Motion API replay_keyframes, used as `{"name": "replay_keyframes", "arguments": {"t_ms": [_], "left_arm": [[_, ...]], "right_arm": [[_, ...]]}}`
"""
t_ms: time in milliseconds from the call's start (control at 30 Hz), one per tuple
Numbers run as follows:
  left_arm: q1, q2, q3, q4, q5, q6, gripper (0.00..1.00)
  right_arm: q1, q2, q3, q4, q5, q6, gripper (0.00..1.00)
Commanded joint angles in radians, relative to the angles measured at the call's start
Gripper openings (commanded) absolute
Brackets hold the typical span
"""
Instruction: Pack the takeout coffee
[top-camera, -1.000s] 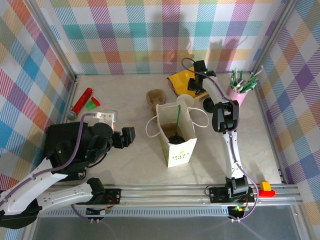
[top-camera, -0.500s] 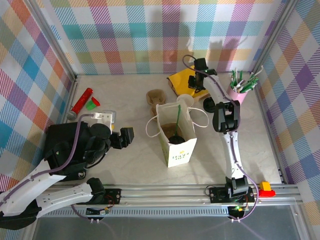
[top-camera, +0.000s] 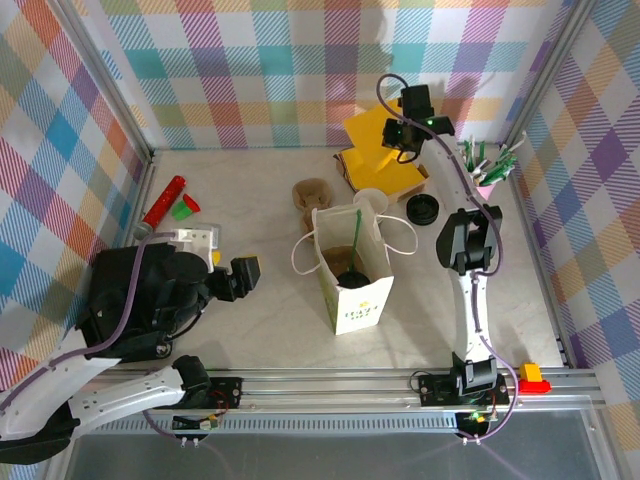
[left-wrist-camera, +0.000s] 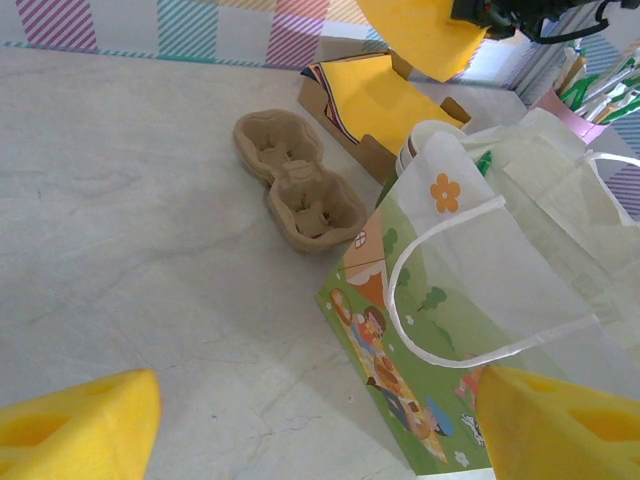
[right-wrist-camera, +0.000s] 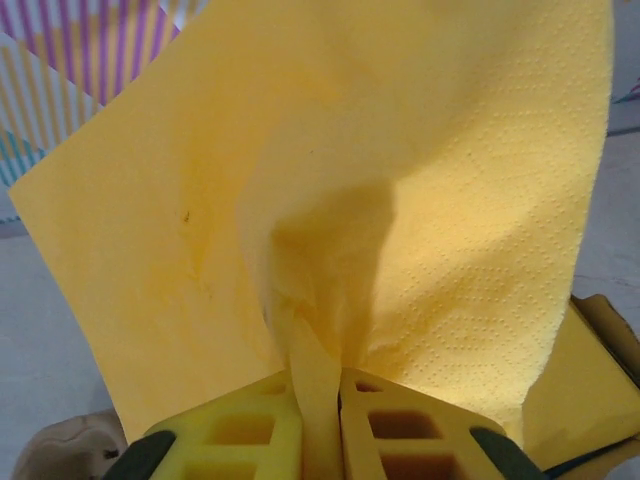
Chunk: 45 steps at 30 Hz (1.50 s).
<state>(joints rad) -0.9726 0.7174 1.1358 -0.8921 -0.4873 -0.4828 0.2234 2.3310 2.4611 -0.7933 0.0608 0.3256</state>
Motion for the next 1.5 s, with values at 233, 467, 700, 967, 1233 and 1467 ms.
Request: {"name": "replay_keyframes", "arguments": {"t_ms": [233,467,700,967,1233,1467], "left_arm": [[0.006,-0.018,0.009,-0.015,0.026,-0.027,0.82],[0.006,0.02,0.019,0.009,0.098,-0.031,0.82],[0.006,0.117,0.032,0.076,0.2,-0.049,0.81],[0.006,0.18,0.029,0.185,0.293,-0.072,0.77],[0.006,0.166,0.003,0.23,0.32,-0.104,0.75],[0.006,0.123,-0.027,0.236,0.302,-0.112,0.75]], "right_arm": [[0.003,-0.256,0.029,-0.166,-0.141,0.059,0.15],[0.017,-0.495,-0.115,-0.228,-0.367,0.148,0.16],[0.062,-0.792,-0.427,-0.128,-0.54,0.297,0.12],[0.192,-1.016,-0.69,-0.021,-0.635,0.435,0.12],[0.368,-1.118,-0.842,0.0,-0.526,0.481,0.12],[0.485,-1.144,-0.926,0.014,-0.397,0.509,0.12]]}}
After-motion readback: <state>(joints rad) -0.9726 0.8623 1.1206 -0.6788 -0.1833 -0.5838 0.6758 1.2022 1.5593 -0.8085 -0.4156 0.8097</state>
